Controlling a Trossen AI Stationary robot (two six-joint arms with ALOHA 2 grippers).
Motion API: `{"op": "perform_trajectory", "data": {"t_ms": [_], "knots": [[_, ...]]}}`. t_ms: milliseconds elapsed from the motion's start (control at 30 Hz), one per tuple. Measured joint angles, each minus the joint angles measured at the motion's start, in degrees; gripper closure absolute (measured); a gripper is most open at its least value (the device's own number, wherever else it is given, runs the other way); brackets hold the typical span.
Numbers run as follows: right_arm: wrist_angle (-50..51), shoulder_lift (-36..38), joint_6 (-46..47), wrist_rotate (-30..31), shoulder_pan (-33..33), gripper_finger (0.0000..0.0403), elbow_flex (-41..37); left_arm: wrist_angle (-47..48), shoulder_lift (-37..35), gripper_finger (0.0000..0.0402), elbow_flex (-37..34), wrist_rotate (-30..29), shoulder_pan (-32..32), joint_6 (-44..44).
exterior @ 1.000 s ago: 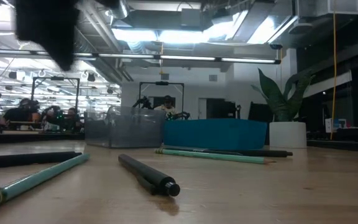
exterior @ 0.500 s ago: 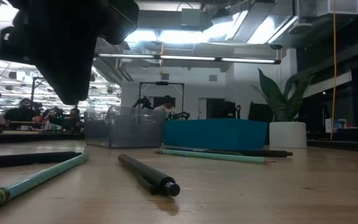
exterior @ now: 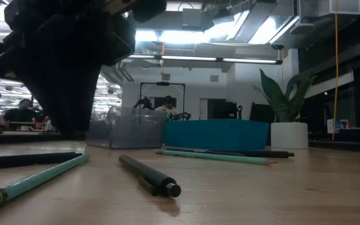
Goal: Sort pens & pencils
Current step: Put the light blue pencil into the blue bin
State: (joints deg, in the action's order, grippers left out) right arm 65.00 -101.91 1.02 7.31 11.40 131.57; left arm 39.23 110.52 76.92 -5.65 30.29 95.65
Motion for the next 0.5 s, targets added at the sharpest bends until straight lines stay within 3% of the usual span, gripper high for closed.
{"op": "perform_trajectory", "data": {"t_ms": [500], "knots": [[0.91,0.0,-2.83,0.02,0.01,0.0299,0.0,-1.35,0.74,0.0358,-0.02,0.69,0.25,4.51]]}}
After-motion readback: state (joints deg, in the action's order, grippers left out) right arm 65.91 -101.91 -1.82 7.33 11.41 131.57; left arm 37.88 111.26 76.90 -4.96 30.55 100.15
